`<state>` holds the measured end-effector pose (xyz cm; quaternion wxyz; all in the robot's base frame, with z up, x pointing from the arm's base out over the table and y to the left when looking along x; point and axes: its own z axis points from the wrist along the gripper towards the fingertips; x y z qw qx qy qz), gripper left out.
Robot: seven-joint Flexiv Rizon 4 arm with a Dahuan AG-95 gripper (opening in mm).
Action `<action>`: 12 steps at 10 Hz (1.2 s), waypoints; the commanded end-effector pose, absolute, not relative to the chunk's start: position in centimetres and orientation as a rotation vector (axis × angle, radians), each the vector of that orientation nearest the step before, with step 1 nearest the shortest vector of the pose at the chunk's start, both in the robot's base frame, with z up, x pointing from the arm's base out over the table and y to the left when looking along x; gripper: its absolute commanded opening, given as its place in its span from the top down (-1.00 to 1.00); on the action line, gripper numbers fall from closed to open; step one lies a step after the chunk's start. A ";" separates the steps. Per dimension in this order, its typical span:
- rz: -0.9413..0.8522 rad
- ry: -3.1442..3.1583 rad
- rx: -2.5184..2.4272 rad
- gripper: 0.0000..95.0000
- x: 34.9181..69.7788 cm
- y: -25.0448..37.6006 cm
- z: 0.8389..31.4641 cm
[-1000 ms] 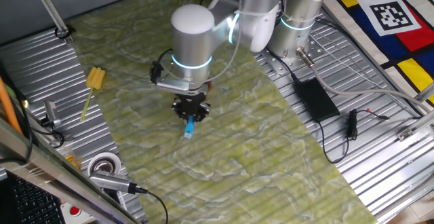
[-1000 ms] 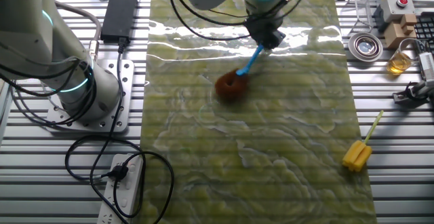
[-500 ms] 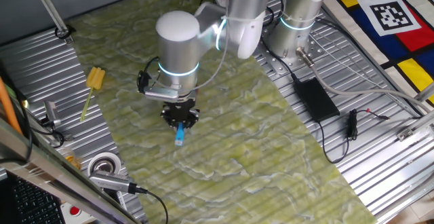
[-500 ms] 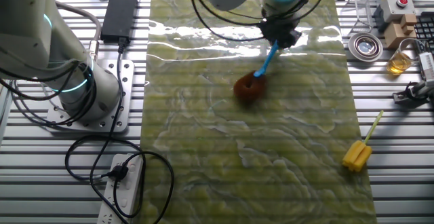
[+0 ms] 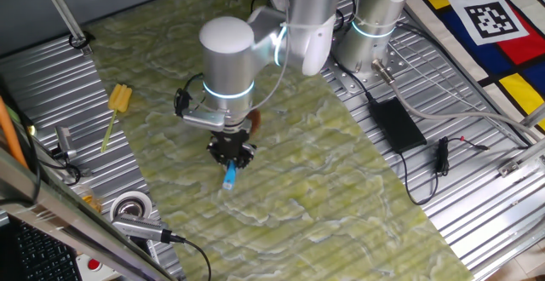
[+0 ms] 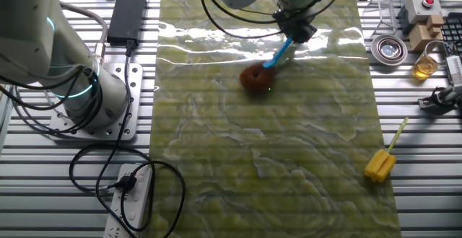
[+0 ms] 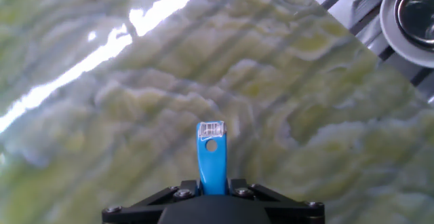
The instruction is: Scrub the table with a brush
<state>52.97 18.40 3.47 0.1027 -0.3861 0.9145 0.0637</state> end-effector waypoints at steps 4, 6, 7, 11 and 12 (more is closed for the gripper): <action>0.242 2.658 -1.197 1.00 51.7 15.6 4.2; 0.239 2.631 -1.257 1.00 51.6 14.0 4.4; 0.237 2.620 -1.278 1.00 51.6 13.6 4.4; 0.233 2.615 -1.284 1.00 51.8 13.4 3.9; 0.232 2.623 -1.272 1.00 51.6 13.6 3.7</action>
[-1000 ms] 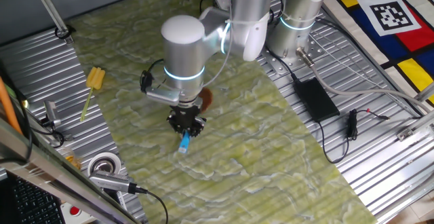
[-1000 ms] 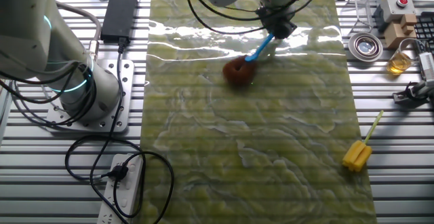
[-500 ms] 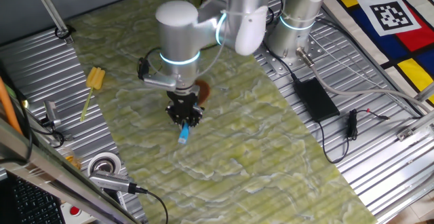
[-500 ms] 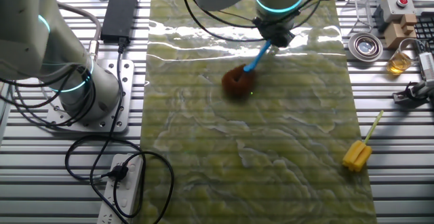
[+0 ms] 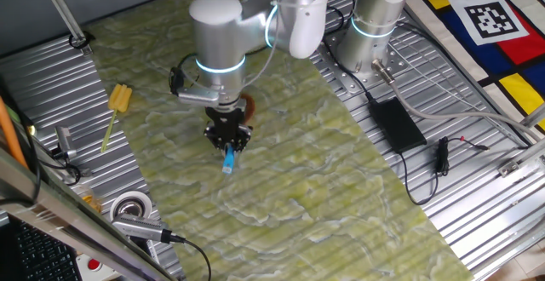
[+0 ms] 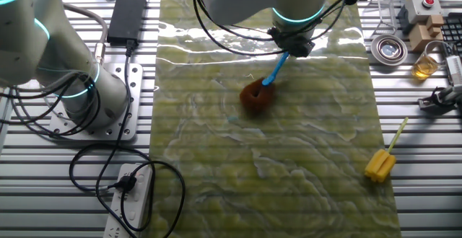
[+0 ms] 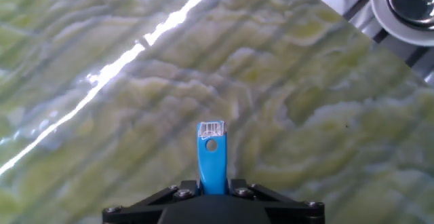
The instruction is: Scrub the table with a brush
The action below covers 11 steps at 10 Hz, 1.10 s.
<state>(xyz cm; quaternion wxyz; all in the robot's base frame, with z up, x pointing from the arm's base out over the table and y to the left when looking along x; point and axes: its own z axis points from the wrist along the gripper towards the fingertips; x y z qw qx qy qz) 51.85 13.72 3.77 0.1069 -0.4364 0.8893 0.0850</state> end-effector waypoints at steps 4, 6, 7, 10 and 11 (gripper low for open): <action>0.234 2.669 -1.178 1.00 50.7 16.2 3.4; 0.236 2.695 -1.094 1.00 50.4 18.0 3.1; 0.242 2.707 -1.059 1.00 50.7 18.6 3.2; 0.215 2.702 -1.103 1.00 53.0 18.9 4.1; 0.213 2.690 -1.127 1.00 53.7 18.7 4.3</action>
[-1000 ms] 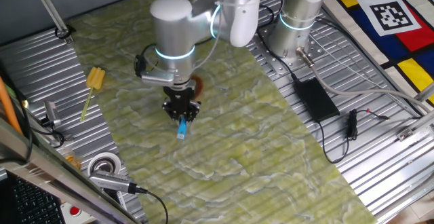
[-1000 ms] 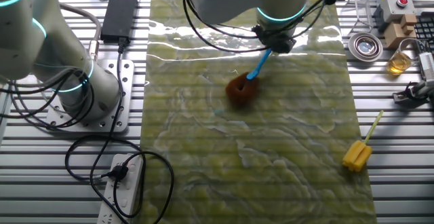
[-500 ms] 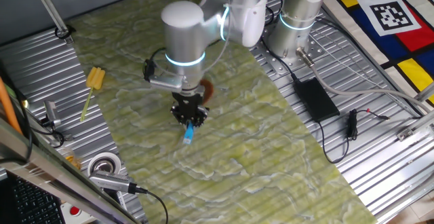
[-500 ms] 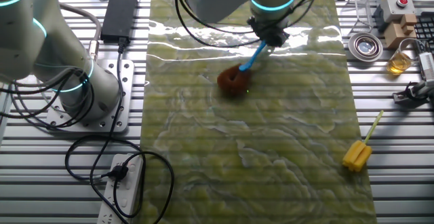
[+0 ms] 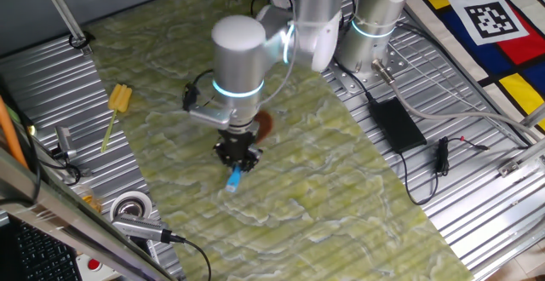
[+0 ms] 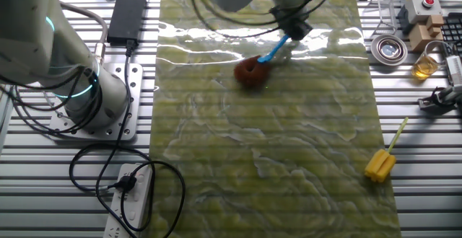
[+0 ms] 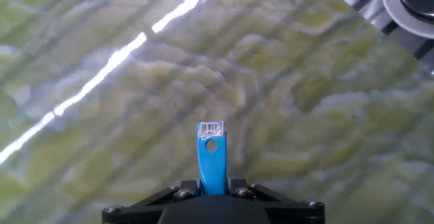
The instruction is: Scrub the table with a brush
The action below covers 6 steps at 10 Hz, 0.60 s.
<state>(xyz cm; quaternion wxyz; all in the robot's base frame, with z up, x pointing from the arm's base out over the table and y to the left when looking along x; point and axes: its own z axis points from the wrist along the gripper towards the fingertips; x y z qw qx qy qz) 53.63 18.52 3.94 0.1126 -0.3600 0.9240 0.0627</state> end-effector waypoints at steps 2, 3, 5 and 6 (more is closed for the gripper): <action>0.208 2.662 -1.179 1.00 55.4 17.7 4.1; 0.206 2.655 -1.191 1.00 55.7 17.4 4.0; 0.199 2.628 -1.251 1.00 56.6 15.8 3.7; 0.197 2.612 -1.287 1.00 56.7 14.8 3.6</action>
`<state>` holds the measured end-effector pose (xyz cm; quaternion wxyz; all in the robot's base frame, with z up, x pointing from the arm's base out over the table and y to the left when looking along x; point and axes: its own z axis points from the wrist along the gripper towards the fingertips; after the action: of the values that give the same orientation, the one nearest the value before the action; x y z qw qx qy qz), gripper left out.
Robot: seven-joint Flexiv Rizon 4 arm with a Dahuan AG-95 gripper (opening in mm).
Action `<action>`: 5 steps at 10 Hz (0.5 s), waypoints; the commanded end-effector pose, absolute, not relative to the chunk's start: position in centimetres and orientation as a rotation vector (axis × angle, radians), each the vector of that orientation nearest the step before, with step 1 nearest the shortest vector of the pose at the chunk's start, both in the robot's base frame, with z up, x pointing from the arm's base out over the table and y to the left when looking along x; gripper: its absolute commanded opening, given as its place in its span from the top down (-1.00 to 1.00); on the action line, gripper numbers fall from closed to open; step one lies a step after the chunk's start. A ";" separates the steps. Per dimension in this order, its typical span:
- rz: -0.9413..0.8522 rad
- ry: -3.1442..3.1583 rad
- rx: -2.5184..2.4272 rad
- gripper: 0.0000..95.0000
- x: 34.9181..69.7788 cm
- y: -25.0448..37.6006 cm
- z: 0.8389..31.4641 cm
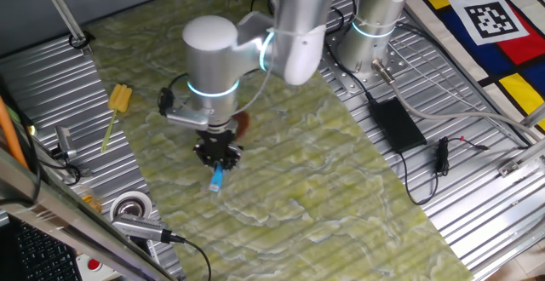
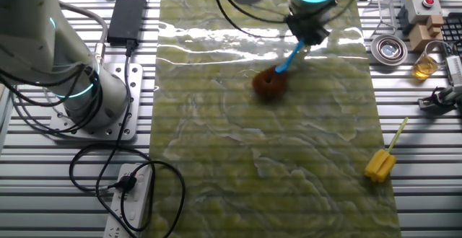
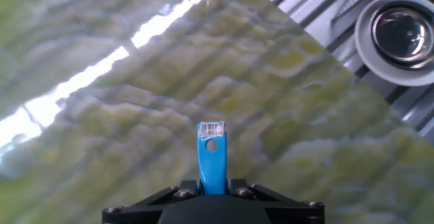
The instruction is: Scrub the table with a brush
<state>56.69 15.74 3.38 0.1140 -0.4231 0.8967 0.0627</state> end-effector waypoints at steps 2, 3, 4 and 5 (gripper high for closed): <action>0.208 2.611 -1.313 1.00 56.2 13.7 3.7; 0.212 2.617 -1.308 1.00 55.8 13.6 3.6; 0.226 2.625 -1.291 1.00 55.0 13.2 3.3; 0.236 2.631 -1.276 1.00 54.3 13.0 3.2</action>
<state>54.28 13.13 3.20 0.1031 -0.4328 0.8920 0.0794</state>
